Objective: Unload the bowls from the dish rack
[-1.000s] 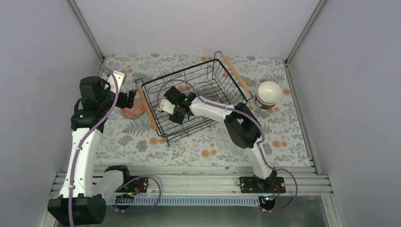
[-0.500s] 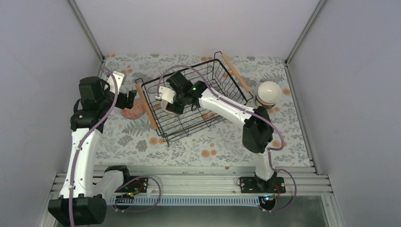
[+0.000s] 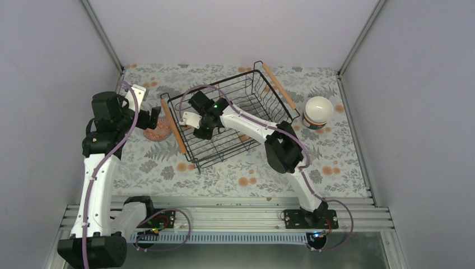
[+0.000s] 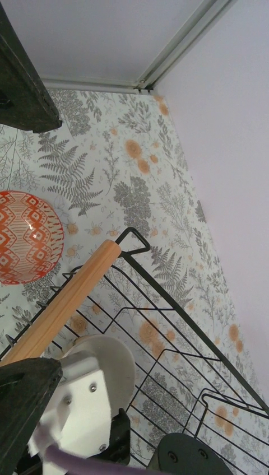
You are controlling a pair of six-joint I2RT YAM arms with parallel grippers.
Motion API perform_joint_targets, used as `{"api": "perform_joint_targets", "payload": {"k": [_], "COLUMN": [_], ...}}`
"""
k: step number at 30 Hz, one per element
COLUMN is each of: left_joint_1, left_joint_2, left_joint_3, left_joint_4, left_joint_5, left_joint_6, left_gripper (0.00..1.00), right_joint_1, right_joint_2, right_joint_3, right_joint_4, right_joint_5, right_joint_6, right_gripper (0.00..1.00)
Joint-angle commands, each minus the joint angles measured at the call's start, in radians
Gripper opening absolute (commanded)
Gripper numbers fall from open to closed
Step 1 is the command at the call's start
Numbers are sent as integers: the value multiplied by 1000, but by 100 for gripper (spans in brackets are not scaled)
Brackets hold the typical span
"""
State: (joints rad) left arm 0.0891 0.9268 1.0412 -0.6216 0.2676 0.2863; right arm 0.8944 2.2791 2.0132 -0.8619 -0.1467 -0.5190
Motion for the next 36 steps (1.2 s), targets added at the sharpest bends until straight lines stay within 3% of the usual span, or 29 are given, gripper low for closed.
{"api": "perform_joint_targets", "payload": {"k": [1,3,4,15,21,27,36], "left_joint_1": [6,5,6,8,9,9,9], "left_joint_2": [-14,-13,-13,-21,-29,-28,-9], "left_joint_3": [-6,-1,0,5,9,16,40], "left_joint_4": [8,7,7,5,3,0,-15], "left_joint_5": [18,15,18,12,12,10,26], "left_joint_6": [-4,-4,-4,-5,-7,-7,-7], "left_gripper": [100,100,100,100,100,100,100], "right_joint_1": [-3,-3,-3,-34,-104,-299,-641], "right_joint_2": [-1,-9,-15,-188,-292,-410,-677], "right_joint_3": [10,7,9,13,88,104,-106], "right_joint_4": [54,58,56,91,91,43,37], "right_joint_5": [89,99,103,178,301,326,282], "right_joint_6": [18,21,26,30,30,92,150], "right_gripper": [25,7,4,4,4,4,4]}}
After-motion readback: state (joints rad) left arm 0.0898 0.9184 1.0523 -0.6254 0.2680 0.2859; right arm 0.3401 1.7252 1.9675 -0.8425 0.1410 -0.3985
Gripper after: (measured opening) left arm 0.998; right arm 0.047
